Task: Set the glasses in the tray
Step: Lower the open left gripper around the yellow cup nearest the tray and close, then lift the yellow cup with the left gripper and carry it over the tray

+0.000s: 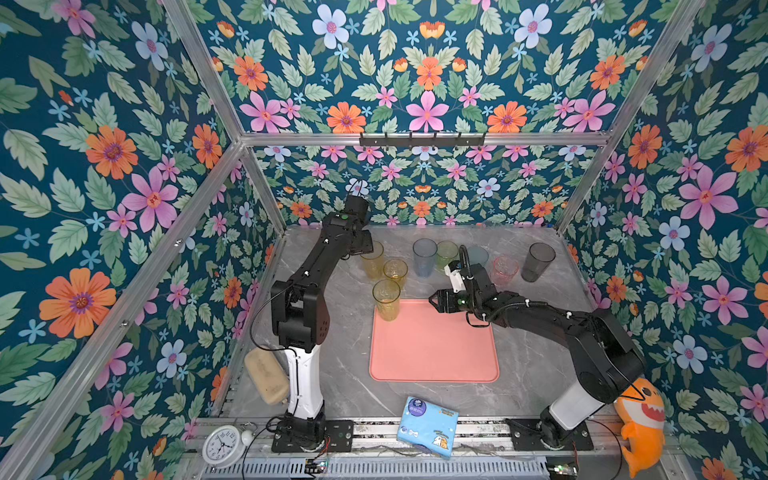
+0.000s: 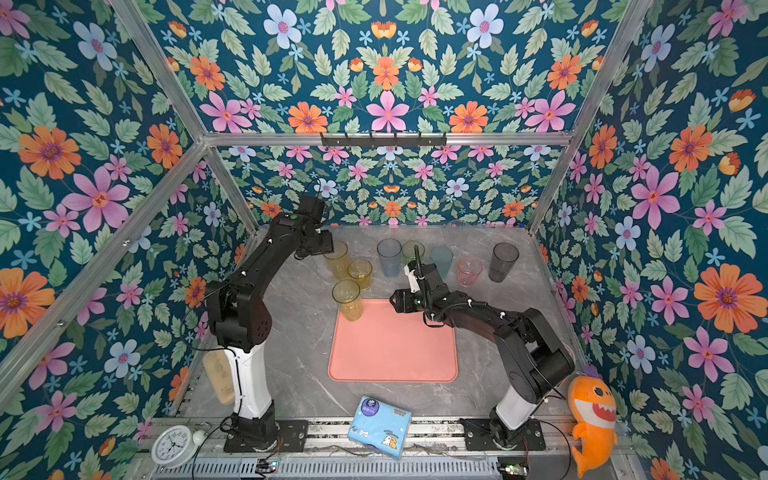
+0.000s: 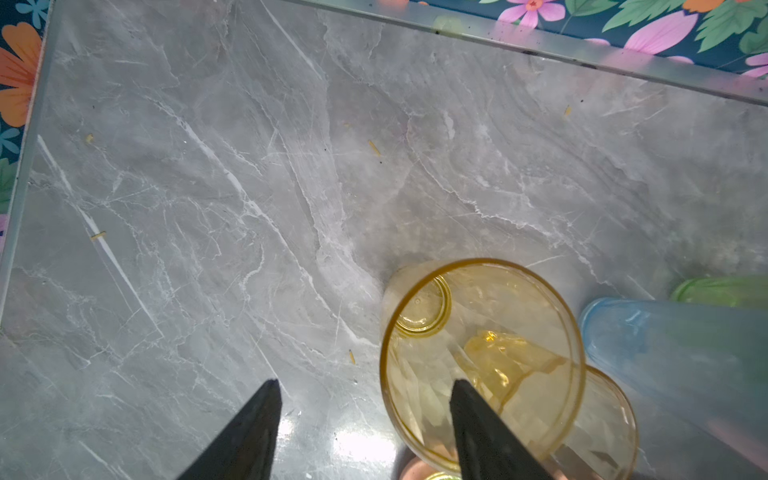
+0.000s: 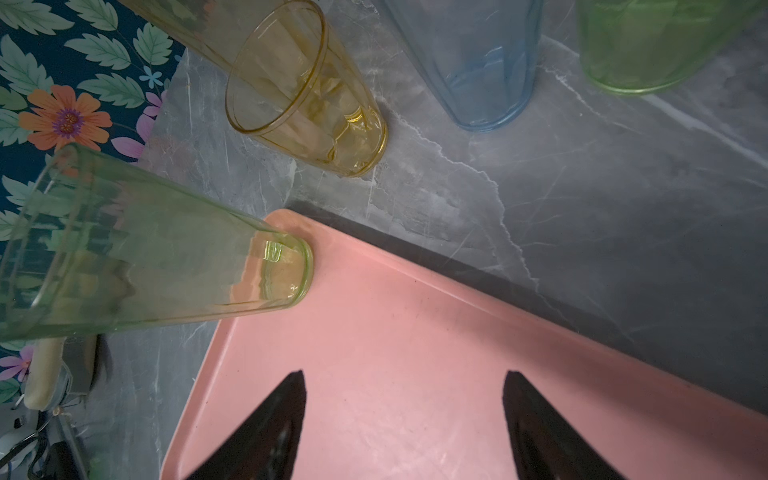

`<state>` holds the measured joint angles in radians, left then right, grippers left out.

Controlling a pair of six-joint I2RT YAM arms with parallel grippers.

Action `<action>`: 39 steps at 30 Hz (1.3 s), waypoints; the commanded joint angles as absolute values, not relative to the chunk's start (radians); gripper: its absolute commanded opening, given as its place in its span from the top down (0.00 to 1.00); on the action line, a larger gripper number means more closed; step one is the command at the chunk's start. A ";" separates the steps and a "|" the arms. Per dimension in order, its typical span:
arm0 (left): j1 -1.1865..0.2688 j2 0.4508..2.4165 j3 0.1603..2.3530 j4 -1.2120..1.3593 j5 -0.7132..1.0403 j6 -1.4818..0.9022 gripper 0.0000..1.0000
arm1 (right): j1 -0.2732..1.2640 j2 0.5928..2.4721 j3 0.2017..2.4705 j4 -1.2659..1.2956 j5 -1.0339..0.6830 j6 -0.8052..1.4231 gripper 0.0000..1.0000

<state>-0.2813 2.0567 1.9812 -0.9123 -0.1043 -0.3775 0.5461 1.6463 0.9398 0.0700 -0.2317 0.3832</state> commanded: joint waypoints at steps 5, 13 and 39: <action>-0.279 2.085 1.997 -0.906 -0.101 -0.364 0.33 | 0.546 1.650 0.960 0.054 -0.229 0.385 0.24; -0.278 2.115 2.008 -0.911 -0.088 -0.361 0.38 | 0.546 1.650 0.964 0.044 -0.229 0.387 0.24; -0.278 2.146 2.010 -0.920 -0.066 -0.339 0.78 | 0.546 1.703 0.993 0.012 -0.235 0.388 0.24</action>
<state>-0.2798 2.1479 2.0090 -0.9092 -0.0616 -0.3489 0.5457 1.6978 0.9848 0.0189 -0.2321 0.3862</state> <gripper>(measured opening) 0.220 0.760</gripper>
